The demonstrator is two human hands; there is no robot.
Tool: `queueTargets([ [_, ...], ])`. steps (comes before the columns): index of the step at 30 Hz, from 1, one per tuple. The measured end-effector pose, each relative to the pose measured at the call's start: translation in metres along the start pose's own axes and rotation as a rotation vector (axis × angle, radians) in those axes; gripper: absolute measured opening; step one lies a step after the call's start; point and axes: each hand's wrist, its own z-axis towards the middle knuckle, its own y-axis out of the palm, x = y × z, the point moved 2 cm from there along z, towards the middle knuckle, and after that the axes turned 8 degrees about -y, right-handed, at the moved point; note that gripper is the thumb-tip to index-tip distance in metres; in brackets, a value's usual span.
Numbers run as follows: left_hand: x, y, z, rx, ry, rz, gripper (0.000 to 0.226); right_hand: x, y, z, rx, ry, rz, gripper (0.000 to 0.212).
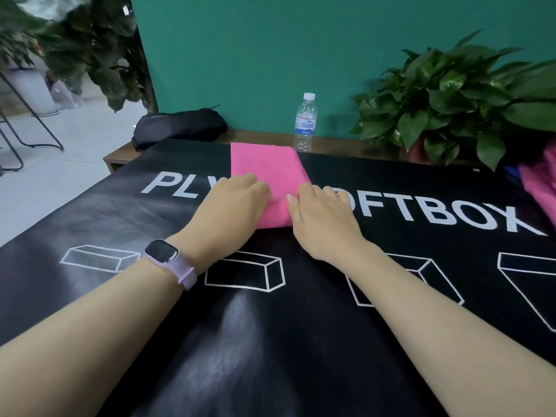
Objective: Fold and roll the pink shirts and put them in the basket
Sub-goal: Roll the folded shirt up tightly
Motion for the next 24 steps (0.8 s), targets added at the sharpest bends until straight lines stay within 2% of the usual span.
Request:
queueTargets([
  [2,0.006,-0.004,-0.004,-0.004,0.026,0.102,0.015,-0.001,0.0,0.001,0.003,0.0,0.012,0.034],
  [5,0.012,-0.01,-0.006,-0.037,0.051,0.12,0.015,-0.004,-0.001,0.002,-0.028,0.012,-0.009,0.036],
  [11,0.004,-0.006,-0.022,-0.067,0.13,-0.145,0.036,-0.006,-0.012,-0.005,-0.132,-0.032,0.062,0.027],
  [12,0.004,-0.005,-0.025,-0.07,0.127,-0.147,0.036,-0.007,-0.013,-0.006,-0.126,-0.031,0.073,0.023],
  [15,0.004,-0.003,-0.019,-0.135,0.081,-0.139,0.034,-0.015,-0.02,-0.016,-0.096,-0.017,-0.049,0.042],
  [19,-0.003,-0.001,-0.009,-0.299,0.011,-0.235,0.031,-0.024,-0.017,-0.039,-0.072,-0.034,-0.088,0.041],
  [24,-0.002,0.0,-0.013,-0.248,0.004,-0.314,0.021,-0.024,-0.013,-0.037,-0.094,-0.095,0.027,0.038],
])
